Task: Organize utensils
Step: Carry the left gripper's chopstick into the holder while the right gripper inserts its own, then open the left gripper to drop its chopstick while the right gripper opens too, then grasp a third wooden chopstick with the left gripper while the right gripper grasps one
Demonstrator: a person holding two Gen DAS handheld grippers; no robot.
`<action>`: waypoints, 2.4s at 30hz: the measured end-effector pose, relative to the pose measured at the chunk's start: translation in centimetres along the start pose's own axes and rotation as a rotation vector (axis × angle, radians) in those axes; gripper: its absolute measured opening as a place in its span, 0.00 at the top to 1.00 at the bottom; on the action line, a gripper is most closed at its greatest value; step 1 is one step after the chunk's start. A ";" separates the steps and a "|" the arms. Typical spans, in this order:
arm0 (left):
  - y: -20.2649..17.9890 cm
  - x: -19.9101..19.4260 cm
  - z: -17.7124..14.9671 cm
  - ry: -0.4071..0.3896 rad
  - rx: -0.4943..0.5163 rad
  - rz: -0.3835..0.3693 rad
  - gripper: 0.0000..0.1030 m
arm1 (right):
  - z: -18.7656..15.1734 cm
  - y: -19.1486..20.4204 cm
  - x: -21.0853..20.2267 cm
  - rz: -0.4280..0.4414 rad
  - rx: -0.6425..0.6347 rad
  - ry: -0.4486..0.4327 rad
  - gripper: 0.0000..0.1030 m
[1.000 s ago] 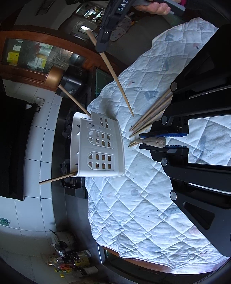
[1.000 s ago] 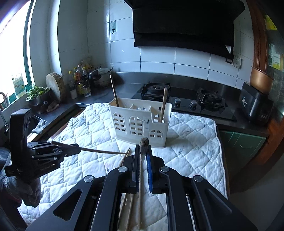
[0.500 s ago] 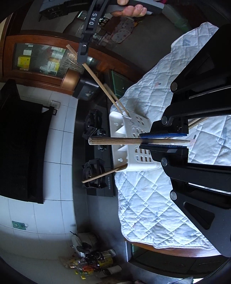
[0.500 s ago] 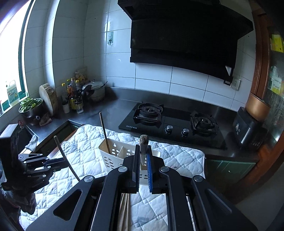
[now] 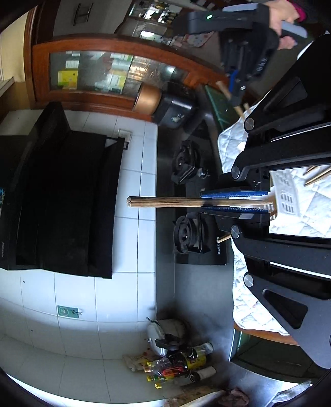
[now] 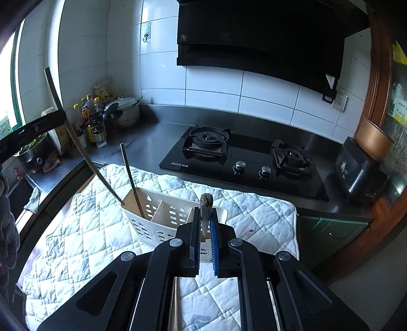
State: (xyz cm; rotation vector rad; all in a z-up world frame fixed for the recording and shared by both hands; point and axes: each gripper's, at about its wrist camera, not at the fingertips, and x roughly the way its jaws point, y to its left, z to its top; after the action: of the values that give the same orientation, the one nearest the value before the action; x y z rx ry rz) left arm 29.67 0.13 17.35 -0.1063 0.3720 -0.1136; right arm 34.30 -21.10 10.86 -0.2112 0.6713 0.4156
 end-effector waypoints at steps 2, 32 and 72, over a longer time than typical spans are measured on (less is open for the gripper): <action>0.4 1.5 -0.2 0.018 -0.020 0.012 0.95 | -0.3 0.0 0.7 0.002 0.000 0.014 0.93; 1.5 6.3 -4.4 0.168 -0.039 -0.001 0.53 | -2.5 -0.8 -2.4 -0.004 0.025 -0.097 0.66; 1.1 -3.7 -25.6 0.376 -0.150 0.024 0.26 | -27.6 3.9 2.8 0.091 0.055 0.174 0.85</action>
State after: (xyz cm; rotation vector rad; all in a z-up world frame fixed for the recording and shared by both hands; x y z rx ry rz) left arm 16.94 -0.44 -5.16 -0.2296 0.7573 -0.0814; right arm 19.18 -25.61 -12.27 -0.1660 0.8644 0.4690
